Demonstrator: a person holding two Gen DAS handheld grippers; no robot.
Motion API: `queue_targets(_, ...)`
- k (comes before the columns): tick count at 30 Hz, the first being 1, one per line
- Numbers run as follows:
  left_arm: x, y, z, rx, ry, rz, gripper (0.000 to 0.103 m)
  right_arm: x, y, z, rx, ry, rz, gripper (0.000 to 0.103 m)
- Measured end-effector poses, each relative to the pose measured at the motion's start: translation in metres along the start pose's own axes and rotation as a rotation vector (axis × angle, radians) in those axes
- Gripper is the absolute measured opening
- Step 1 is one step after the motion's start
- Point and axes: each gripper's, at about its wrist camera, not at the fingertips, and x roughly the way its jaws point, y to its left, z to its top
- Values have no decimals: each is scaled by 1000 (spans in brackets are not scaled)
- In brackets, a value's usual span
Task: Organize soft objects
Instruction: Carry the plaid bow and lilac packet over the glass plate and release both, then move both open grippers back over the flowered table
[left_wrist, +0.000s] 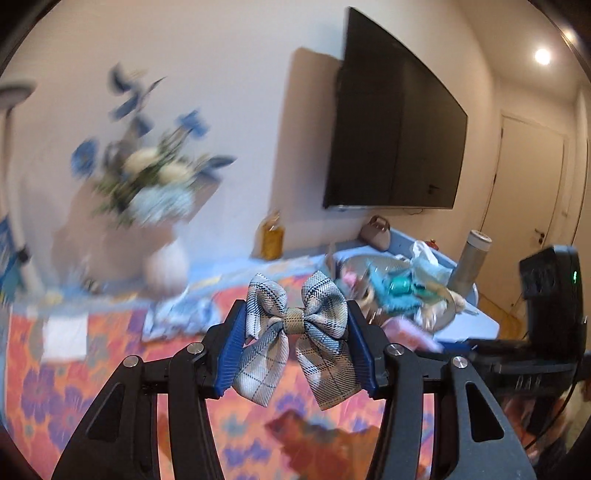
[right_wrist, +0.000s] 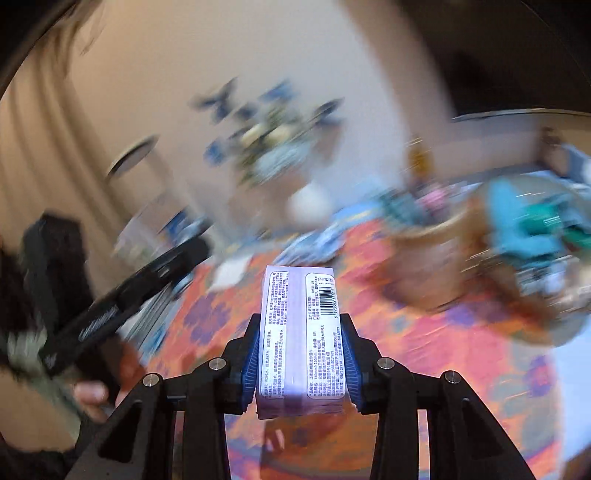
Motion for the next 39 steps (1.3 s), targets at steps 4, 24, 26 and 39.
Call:
queue_targets(4,44,-39,29,30,16,-64,50,-25,-57,39,122,-82,-158,38)
queue_targets(24,197,-132,41,89,251,-185,86,-19,-180,87,292,-89,-545,71)
queue_targets(26,181,-121,42,85,245,-179,86,-24,-179,80,306,-101,-536,74)
queue_targets(39,13,27,36,-114,51,106,101,-44,-79,43,252,-189,-413,81)
